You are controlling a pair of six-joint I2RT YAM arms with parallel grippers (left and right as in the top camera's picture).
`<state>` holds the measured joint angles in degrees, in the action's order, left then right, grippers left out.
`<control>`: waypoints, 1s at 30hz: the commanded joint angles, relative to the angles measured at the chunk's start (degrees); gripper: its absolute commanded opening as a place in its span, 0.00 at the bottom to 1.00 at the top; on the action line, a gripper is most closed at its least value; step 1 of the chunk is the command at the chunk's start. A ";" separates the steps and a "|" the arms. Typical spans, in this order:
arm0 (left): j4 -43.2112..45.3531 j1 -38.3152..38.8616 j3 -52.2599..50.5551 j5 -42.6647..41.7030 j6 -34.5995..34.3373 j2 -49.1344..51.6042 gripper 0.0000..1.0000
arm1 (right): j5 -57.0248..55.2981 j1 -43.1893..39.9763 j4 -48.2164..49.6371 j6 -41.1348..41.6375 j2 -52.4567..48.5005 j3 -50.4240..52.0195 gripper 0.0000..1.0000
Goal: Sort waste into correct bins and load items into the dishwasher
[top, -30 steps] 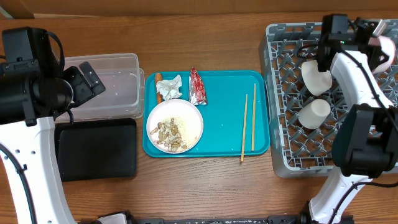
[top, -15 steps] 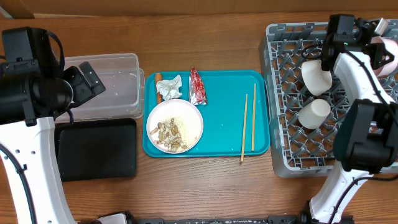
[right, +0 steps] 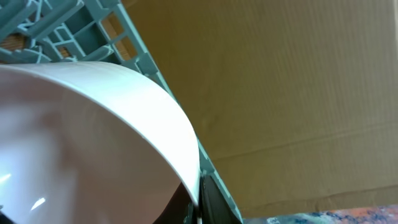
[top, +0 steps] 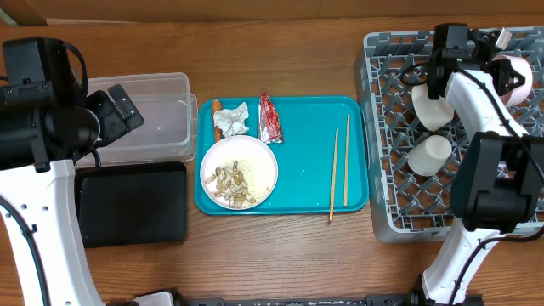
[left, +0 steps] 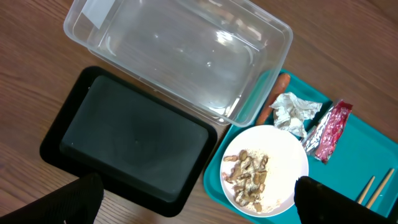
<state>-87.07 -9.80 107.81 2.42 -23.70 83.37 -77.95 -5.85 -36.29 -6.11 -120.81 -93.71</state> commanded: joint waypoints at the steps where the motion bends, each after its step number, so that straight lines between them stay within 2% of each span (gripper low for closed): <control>1: 0.09 -0.26 0.02 0.76 -0.55 -0.11 1.00 | 1.03 1.18 -1.36 0.07 0.26 -0.09 0.04; 2: 0.09 -0.26 0.02 0.76 -0.55 -0.11 1.00 | 2.14 1.66 -3.02 0.09 0.26 -0.09 0.06; 3: 0.09 -0.26 0.02 0.76 -0.55 -0.11 1.00 | 3.82 2.43 -4.87 0.09 0.26 -0.09 0.12; 4: 0.09 -0.26 0.02 0.76 -0.55 -0.11 1.00 | 5.07 2.93 -5.66 0.17 0.26 -0.09 0.22; 5: 0.09 -0.26 0.02 0.76 -0.55 -0.11 1.00 | 6.67 3.69 -6.49 0.39 0.28 -0.09 0.43; 6: 0.09 -0.26 0.02 0.76 -0.55 -0.11 1.00 | 8.52 4.90 -7.23 0.59 0.37 -0.11 0.51; 12: 0.09 -0.26 0.02 0.76 -0.55 -0.11 1.00 | 9.77 11.39 -7.56 4.70 2.71 -0.17 0.69; 17: 0.09 -0.26 0.02 0.76 -0.55 -0.11 1.00 | 13.49 15.76 -7.80 7.87 8.94 -0.17 0.73; 23: 0.09 -0.26 0.02 0.76 -0.55 -0.11 1.00 | 25.31 20.46 -11.04 9.66 19.87 -0.17 0.74; 27: 0.09 -0.26 0.02 0.76 -0.55 -0.11 1.00 | 47.43 22.40 -15.67 11.41 25.24 -0.17 0.72; 30: 0.09 -0.26 0.02 0.76 -0.55 -0.11 1.00 | 67.52 22.62 -20.70 15.39 26.27 -0.17 0.65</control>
<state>-87.07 -9.80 107.81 2.44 -23.70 83.37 -36.32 16.62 -54.35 4.34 -94.54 -93.82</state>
